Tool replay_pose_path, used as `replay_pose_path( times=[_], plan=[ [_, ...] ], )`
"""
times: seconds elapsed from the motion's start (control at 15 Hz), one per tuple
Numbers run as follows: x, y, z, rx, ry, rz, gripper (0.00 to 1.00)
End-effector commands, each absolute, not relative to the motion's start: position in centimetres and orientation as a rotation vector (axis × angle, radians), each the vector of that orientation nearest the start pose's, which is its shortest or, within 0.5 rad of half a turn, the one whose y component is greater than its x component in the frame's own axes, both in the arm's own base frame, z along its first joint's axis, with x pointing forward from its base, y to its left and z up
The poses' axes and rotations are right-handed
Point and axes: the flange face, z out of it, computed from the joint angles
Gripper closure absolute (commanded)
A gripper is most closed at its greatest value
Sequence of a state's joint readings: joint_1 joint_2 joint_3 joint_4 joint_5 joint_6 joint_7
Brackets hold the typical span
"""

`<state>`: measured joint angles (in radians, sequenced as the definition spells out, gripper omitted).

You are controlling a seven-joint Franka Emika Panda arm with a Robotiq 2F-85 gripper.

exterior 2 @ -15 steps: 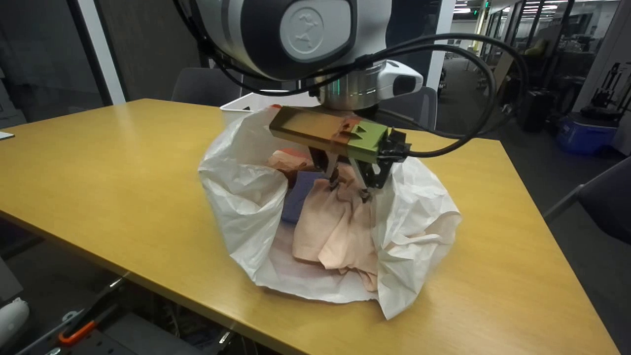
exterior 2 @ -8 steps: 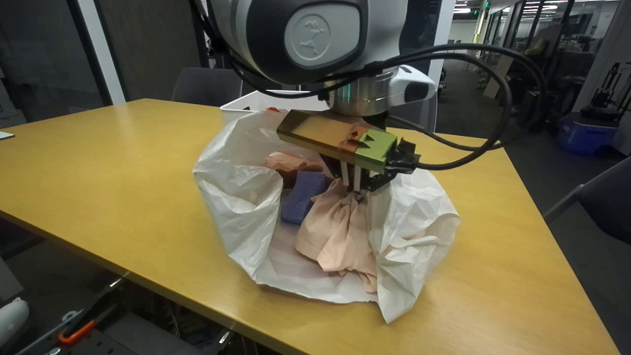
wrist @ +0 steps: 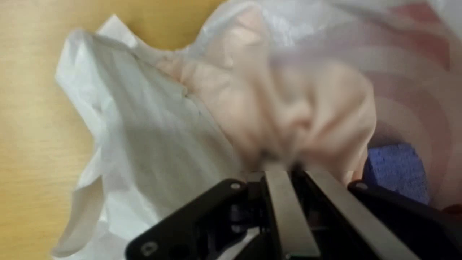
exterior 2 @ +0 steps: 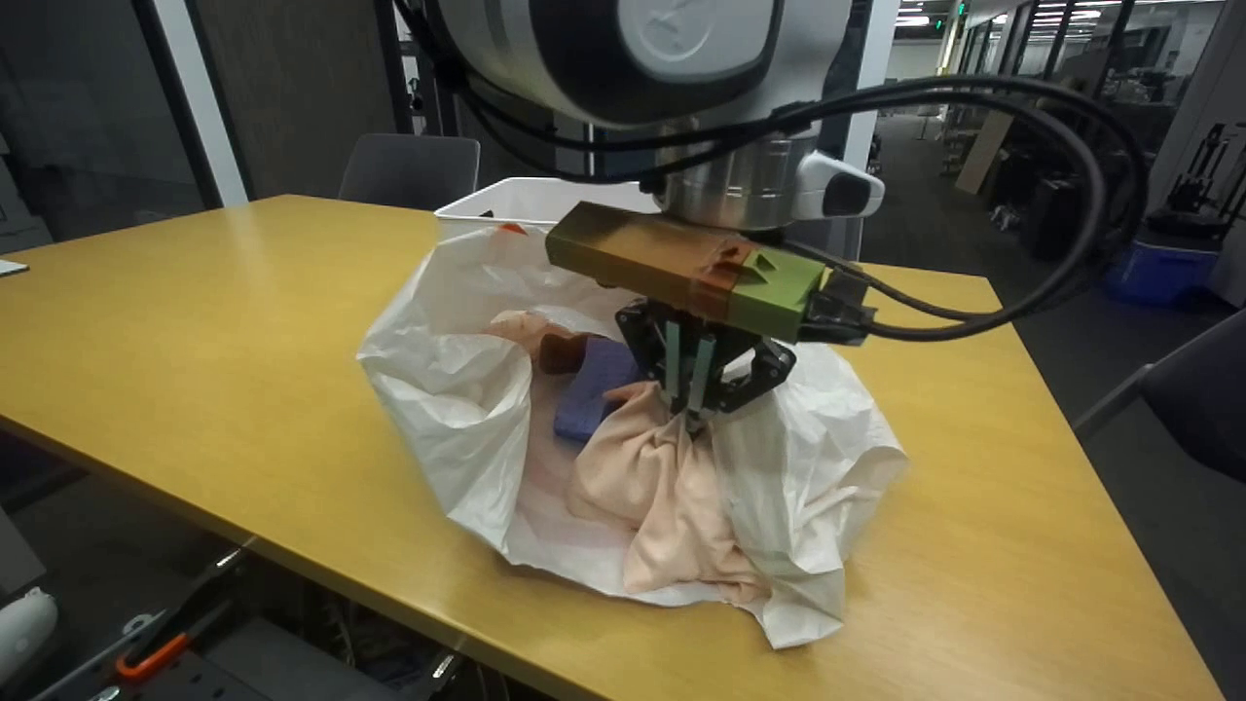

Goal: Remove the shirt and the moose toy from the plastic

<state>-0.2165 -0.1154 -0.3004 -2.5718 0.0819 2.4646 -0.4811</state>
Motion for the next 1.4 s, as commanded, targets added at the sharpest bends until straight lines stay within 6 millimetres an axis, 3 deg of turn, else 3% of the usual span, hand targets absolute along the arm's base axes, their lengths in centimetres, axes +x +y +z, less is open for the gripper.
replay_pose_path(
  times=[0.0,0.2,0.4,0.67,1.07,1.33],
  plan=[
    [35.9,-22.5,33.8,-3.046,0.093,0.164,0.96],
    [34.1,-22.4,36.7,-2.969,0.018,0.335,0.96],
    [32.4,-21.6,41.1,-2.891,-0.032,0.402,0.96],
    [30.5,-19.8,48.2,-3.048,-0.068,0.179,0.95],
    [26.7,-12.6,59.3,-3.25,-0.241,-0.162,0.95],
    [25.4,-6.3,65.0,-3.319,-0.408,-0.46,0.96]
  ],
)
